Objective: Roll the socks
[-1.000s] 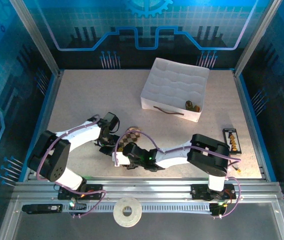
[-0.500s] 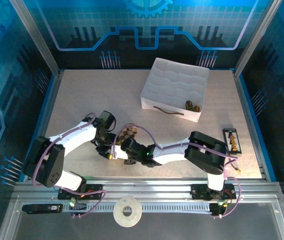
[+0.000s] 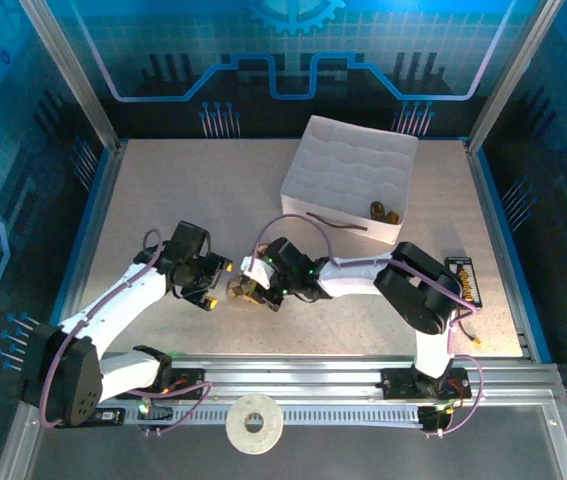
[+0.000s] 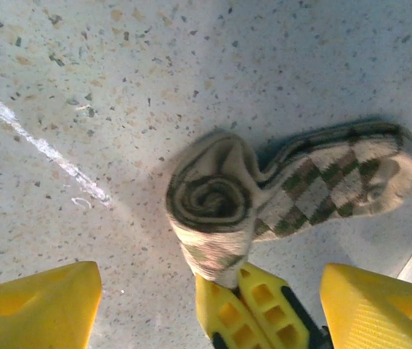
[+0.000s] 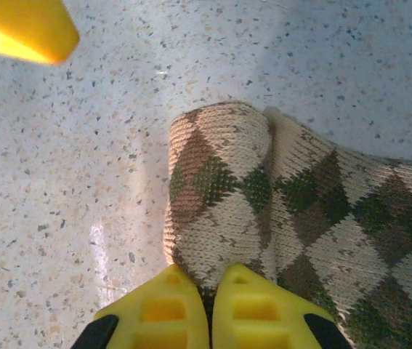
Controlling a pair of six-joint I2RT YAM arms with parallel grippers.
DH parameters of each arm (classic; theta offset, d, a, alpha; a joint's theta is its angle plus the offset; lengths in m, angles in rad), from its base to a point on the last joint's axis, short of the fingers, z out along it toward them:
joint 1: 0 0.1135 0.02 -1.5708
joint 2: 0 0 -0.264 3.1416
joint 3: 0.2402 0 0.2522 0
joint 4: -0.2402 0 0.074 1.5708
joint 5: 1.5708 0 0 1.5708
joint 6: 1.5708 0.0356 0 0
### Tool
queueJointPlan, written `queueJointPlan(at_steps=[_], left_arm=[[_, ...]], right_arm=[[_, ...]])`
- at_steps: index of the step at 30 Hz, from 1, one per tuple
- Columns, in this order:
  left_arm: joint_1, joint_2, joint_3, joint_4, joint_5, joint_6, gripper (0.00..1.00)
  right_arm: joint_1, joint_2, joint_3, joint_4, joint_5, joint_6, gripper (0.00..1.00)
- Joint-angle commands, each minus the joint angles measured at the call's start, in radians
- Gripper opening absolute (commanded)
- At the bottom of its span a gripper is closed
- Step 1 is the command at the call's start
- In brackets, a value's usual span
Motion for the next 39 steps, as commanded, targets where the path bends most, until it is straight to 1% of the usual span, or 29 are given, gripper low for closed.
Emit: queueJointPlan(at_steps=[1,3,6,10,15,18,21,24,25,26,27,28,30,33,37,38,39], left_arm=[[-0.006,-0.004,-0.049,0.127,0.044,0.017,0.72],[-0.019,0.009,-0.065,0.187,0.051,0.019,0.70],[-0.049,0.057,-0.067,0.265,0.053,0.032,0.69],[-0.082,0.135,-0.060,0.302,0.045,0.052,0.66],[-0.094,0.219,-0.053,0.331,0.036,0.079,0.60],[-0.100,0.271,-0.031,0.327,0.023,0.101,0.55],[-0.109,0.327,-0.016,0.302,0.004,0.116,0.44],[-0.117,0.367,-0.019,0.243,0.003,0.105,0.21],[-0.119,0.368,-0.023,0.210,0.003,0.092,0.12],[-0.120,0.364,-0.030,0.185,0.007,0.083,0.06],[-0.122,0.356,-0.036,0.169,0.009,0.076,0.02],[-0.123,0.339,-0.038,0.121,0.003,0.064,0.00],[-0.126,0.299,-0.043,0.029,-0.004,0.030,0.00],[-0.130,0.230,-0.070,-0.072,-0.009,-0.052,0.00],[-0.158,0.169,-0.093,-0.137,-0.020,-0.185,0.00],[-0.163,0.167,-0.091,-0.148,-0.023,-0.213,0.00],[-0.168,0.170,-0.088,-0.154,-0.022,-0.234,0.00]], right_arm=[[-0.070,0.105,0.031,-0.225,-0.176,0.119,0.00],[-0.099,0.139,0.063,-0.263,-0.221,0.156,0.00],[-0.137,0.179,0.096,-0.300,-0.284,0.200,0.00],[-0.182,0.223,0.127,-0.334,-0.329,0.261,0.00],[-0.201,0.255,0.152,-0.370,-0.358,0.263,0.00],[-0.204,0.273,0.169,-0.395,-0.356,0.260,0.00],[-0.203,0.271,0.172,-0.396,-0.332,0.249,0.00],[-0.193,0.258,0.186,-0.410,-0.305,0.205,0.01],[-0.186,0.246,0.191,-0.414,-0.293,0.175,0.03],[-0.176,0.231,0.193,-0.416,-0.280,0.144,0.05],[-0.165,0.216,0.193,-0.414,-0.265,0.113,0.08],[-0.151,0.198,0.195,-0.412,-0.250,0.076,0.12],[-0.120,0.151,0.185,-0.393,-0.220,-0.001,0.21],[-0.051,0.024,0.101,-0.268,-0.109,-0.121,0.38],[0.067,-0.196,-0.134,0.055,0.146,-0.237,0.57],[0.101,-0.237,-0.189,0.109,0.217,-0.251,0.60],[0.124,-0.262,-0.213,0.133,0.256,-0.255,0.61]])
